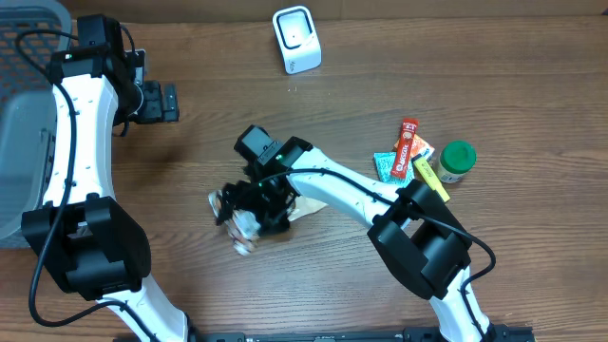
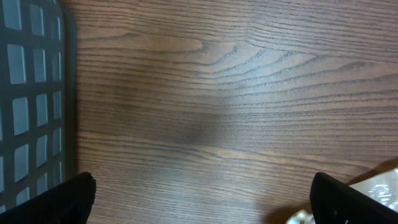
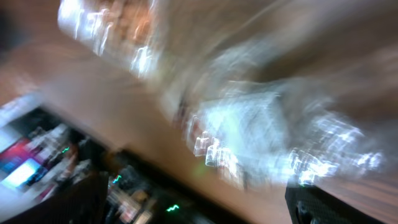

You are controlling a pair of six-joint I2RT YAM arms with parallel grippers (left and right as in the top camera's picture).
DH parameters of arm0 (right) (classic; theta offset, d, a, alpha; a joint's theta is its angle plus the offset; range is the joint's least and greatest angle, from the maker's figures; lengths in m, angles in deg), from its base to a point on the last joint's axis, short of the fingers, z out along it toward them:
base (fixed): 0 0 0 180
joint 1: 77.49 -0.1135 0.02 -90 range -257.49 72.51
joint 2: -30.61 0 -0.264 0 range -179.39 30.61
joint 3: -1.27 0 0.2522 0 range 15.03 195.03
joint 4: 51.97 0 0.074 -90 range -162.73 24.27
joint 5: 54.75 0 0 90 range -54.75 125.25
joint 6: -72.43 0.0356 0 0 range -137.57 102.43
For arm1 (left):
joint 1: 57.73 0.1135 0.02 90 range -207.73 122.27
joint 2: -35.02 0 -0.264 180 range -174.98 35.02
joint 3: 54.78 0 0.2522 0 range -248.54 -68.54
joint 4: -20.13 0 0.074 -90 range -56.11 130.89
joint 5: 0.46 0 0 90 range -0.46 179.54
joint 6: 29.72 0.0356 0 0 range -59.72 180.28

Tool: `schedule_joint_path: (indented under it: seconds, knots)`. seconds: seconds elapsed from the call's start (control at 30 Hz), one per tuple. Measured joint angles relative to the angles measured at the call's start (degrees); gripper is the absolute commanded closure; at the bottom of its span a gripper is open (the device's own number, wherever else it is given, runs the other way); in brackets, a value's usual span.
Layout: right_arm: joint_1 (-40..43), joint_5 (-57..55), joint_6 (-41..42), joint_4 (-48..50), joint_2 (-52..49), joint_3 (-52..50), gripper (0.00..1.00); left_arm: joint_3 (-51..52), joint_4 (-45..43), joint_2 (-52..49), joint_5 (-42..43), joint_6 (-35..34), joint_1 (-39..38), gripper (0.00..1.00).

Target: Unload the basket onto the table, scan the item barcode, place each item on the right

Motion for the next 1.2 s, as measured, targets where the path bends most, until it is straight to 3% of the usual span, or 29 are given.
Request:
schedule_joint_path:
  seconds: [0.1,0.2,0.37,0.53,0.67,0.87,1.2]
  knots:
    - [0.9,6.2,0.2,5.8,0.0,0.0,0.29,0.0,0.0,0.0,0.0,0.0,0.0,0.00]
    - [1.6,10.2,0.1,7.3,0.0,0.3,0.31,0.0,0.0,0.0,0.0,0.0,0.0,0.00]
    - [2.5,10.1,-4.6,4.2,0.1,2.7,0.31,0.0,0.0,0.0,0.0,0.0,0.0,0.00]
    - [5.3,-1.0,-12.3,-5.6,2.3,5.2,0.30,0.0,0.0,0.0,0.0,0.0,0.0,0.00]
    - [7.7,-13.8,-15.3,-11.2,3.7,5.6,0.12,0.0,0.0,0.0,0.0,0.0,0.0,0.00]
    - [10.7,-24.0,-18.5,-12.7,3.8,5.7,0.22,0.0,0.0,0.0,0.0,0.0,0.0,0.00]
    - [10.9,-28.7,-24.4,-10.8,3.8,2.5,0.21,0.0,0.0,0.0,0.0,0.0,0.0,0.00]
